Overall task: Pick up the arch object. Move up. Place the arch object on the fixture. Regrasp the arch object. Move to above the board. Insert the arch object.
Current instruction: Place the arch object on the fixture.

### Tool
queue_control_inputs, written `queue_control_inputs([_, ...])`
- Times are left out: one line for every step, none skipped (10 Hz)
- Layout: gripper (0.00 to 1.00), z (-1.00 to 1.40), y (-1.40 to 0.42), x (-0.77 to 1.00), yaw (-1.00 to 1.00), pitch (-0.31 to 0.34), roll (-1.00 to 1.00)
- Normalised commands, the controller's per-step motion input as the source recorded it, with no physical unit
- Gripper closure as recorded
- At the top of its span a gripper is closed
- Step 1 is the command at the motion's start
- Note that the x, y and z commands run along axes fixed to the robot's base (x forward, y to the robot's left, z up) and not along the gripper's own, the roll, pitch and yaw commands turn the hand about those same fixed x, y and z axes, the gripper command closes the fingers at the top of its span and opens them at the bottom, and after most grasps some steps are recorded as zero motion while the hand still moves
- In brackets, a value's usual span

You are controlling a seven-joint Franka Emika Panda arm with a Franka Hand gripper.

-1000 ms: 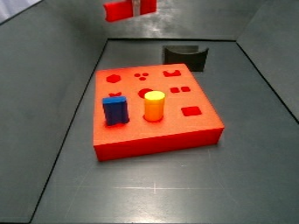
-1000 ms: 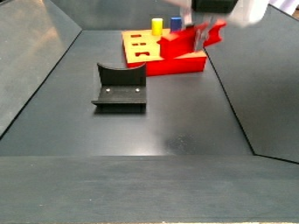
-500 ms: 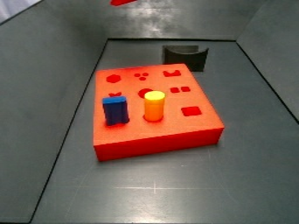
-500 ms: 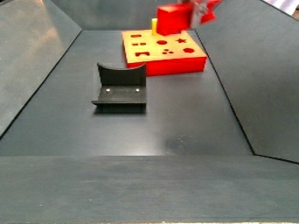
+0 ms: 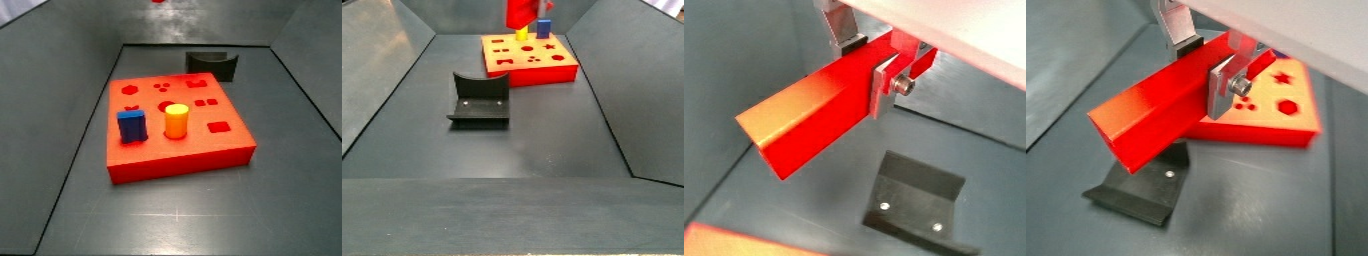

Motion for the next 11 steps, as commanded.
queue_control_inputs([1.00,0.04,-0.03,0.70,1.00,0.147,0.05])
queue_control_inputs([1.00,0.03,-0.03,0.63,1.00,0.158,0.05])
queue_control_inputs([1.00,0.02,-0.02,0.49,1.00,0.193,0.05])
queue_control_inputs([1.00,0.02,-0.01,0.36,1.00,0.237,0.06])
queue_control_inputs([1.00,0.01,-0.01,0.26,1.00,0.276,0.07])
queue_control_inputs([1.00,0.01,-0.01,0.18,0.76,0.252,0.07])
queue_control_inputs([1.00,0.02,-0.01,0.09,0.52,0.212,0.07])
queue_control_inputs([1.00,-0.44,-0.10,0.89,-0.10,0.005,-1.00])
queue_control_inputs([1.00,-0.43,-0.08,0.87,-0.14,-0.002,-1.00])
queue_control_inputs([1.00,-0.31,0.00,0.84,-0.15,-0.010,-1.00])
queue_control_inputs([1.00,-0.16,0.01,0.77,-0.15,-0.006,-1.00])
